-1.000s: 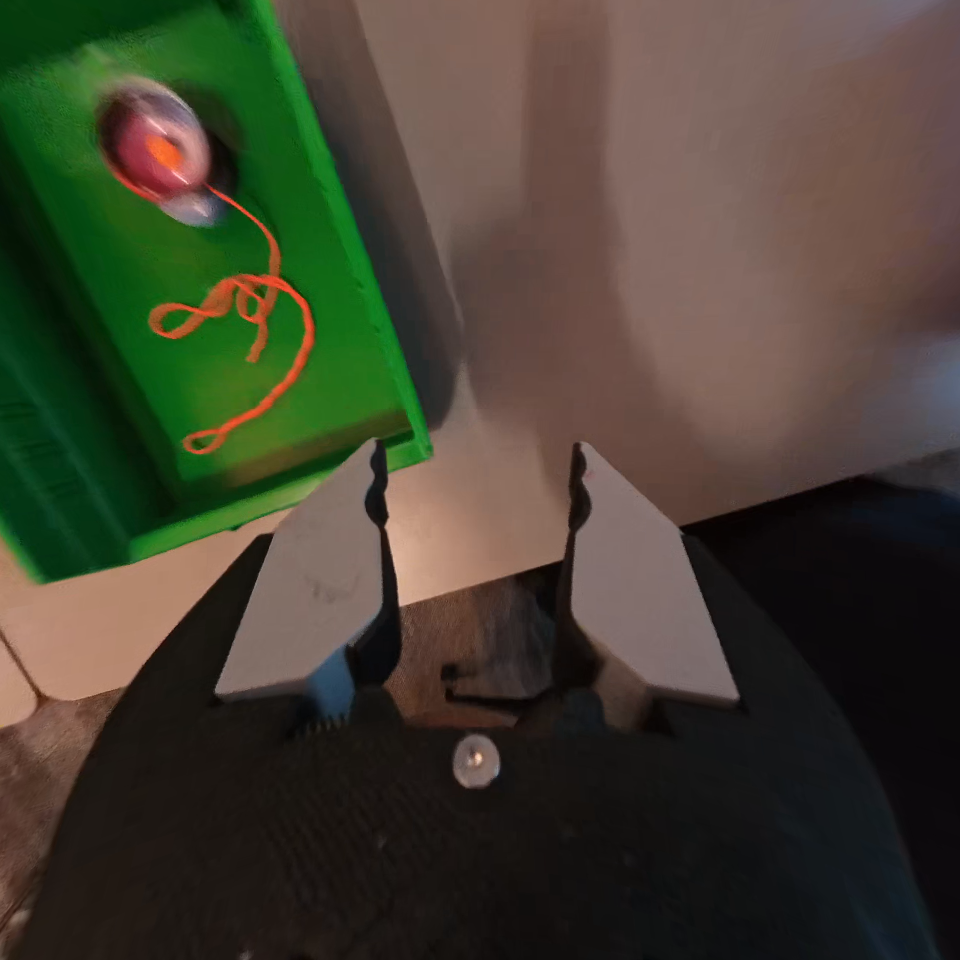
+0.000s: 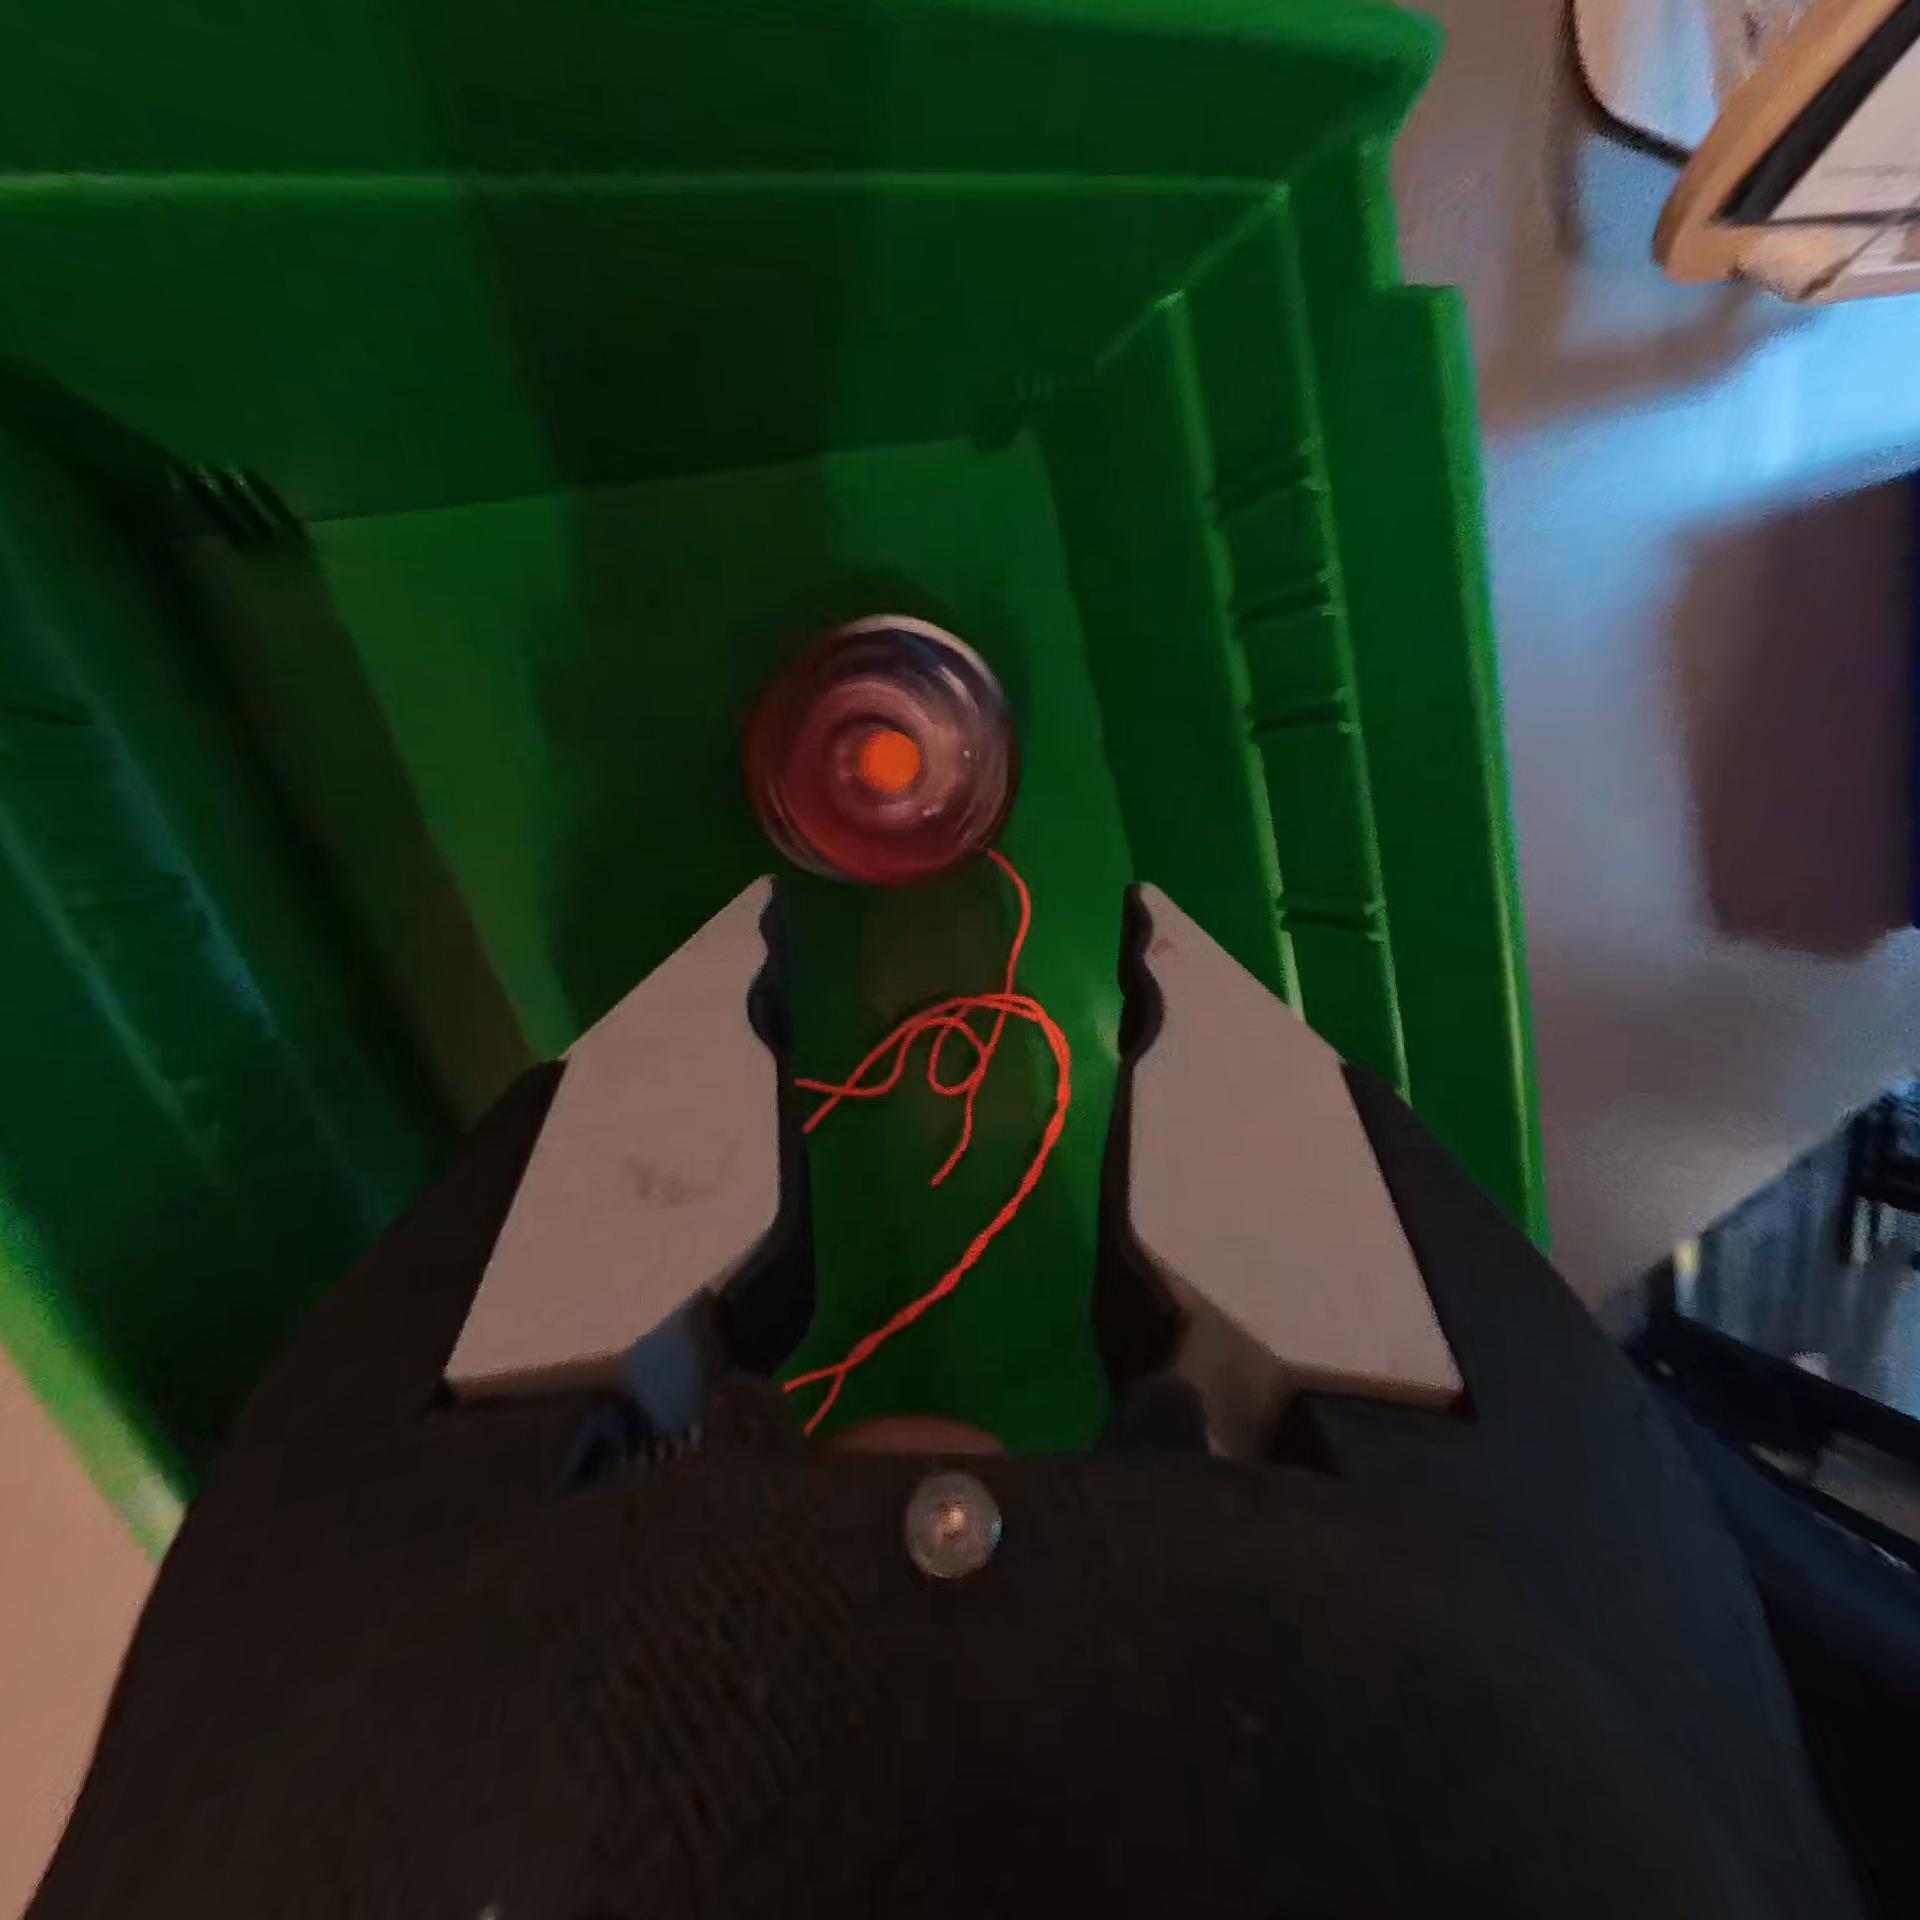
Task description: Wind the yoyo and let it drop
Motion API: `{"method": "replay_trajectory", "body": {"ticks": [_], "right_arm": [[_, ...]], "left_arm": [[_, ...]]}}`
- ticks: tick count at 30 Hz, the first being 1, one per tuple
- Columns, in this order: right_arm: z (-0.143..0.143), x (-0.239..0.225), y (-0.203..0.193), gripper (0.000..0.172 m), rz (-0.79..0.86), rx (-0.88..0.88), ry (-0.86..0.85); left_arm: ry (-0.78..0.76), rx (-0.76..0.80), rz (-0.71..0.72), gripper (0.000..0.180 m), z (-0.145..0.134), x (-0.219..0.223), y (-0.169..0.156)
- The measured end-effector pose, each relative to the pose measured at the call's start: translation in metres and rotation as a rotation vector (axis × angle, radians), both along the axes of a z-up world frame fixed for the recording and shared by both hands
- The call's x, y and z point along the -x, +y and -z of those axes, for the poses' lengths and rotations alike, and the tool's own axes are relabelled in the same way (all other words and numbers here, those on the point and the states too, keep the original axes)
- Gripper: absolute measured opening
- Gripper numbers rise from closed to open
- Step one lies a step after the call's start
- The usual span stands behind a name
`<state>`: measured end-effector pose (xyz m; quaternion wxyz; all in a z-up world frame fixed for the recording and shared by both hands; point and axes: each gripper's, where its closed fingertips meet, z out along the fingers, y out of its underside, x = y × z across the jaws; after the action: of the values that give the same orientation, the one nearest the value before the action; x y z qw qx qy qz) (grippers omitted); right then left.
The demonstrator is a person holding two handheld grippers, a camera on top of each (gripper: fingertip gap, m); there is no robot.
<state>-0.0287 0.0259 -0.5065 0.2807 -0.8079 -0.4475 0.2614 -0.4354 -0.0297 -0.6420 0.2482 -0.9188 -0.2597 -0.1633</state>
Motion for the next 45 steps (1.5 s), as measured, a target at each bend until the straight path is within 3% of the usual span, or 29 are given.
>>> {"method": "replay_trajectory", "body": {"ticks": [3,6,10,16,21,23,25,29,32,34,36,41,45], "right_arm": [[-0.010,-0.006,0.001,0.052,0.049,-0.031,0.019],[-0.008,-0.012,0.002,0.051,0.083,-0.029,0.031],[0.003,-0.011,0.003,0.050,0.069,0.020,0.038],[-0.009,0.018,0.021,0.048,-0.014,0.042,0.097],[-0.027,0.036,0.028,0.042,-0.077,0.009,0.125],[-0.031,0.036,0.027,0.041,-0.076,0.003,0.137],[-0.029,0.031,0.024,0.040,-0.060,0.015,0.149],[-0.018,0.015,0.016,0.039,-0.001,0.062,0.158],[-0.015,0.001,0.015,0.037,0.055,0.068,0.171],[-0.015,-0.008,0.014,0.038,0.077,0.068,0.182],[-0.017,-0.016,0.016,0.040,0.092,0.065,0.186],[-0.036,-0.010,0.024,0.043,0.051,0.101,0.252],[-0.076,0.023,0.036,0.049,-0.040,0.060,0.341]], "left_arm": [[-0.072,0.026,0.056,0.062,0.002,-0.014,0.000],[-0.010,0.021,0.140,0.062,-0.002,-0.027,-0.011],[0.086,0.097,0.198,0.063,0.013,-0.030,-0.030],[0.055,-0.025,0.028,0.053,0.001,-0.014,-0.005],[-0.017,0.039,-0.049,0.050,0.024,0.004,0.002],[-0.033,0.052,-0.090,0.041,0.030,0.012,0.005],[-0.064,0.052,-0.098,0.011,0.038,0.012,0.010],[-0.199,-0.046,-0.113,0.001,0.037,0.004,0.024],[-0.102,-0.057,-0.047,0.001,0.028,0.009,0.026],[-0.003,-0.121,-0.002,0.002,0.000,0.016,0.033],[0.066,-0.236,0.034,0.001,-0.045,0.019,0.045],[0.211,-0.549,0.174,0.001,-0.203,0.001,0.073],[0.327,-0.749,0.294,0.000,-0.320,-0.038,0.081]]}}
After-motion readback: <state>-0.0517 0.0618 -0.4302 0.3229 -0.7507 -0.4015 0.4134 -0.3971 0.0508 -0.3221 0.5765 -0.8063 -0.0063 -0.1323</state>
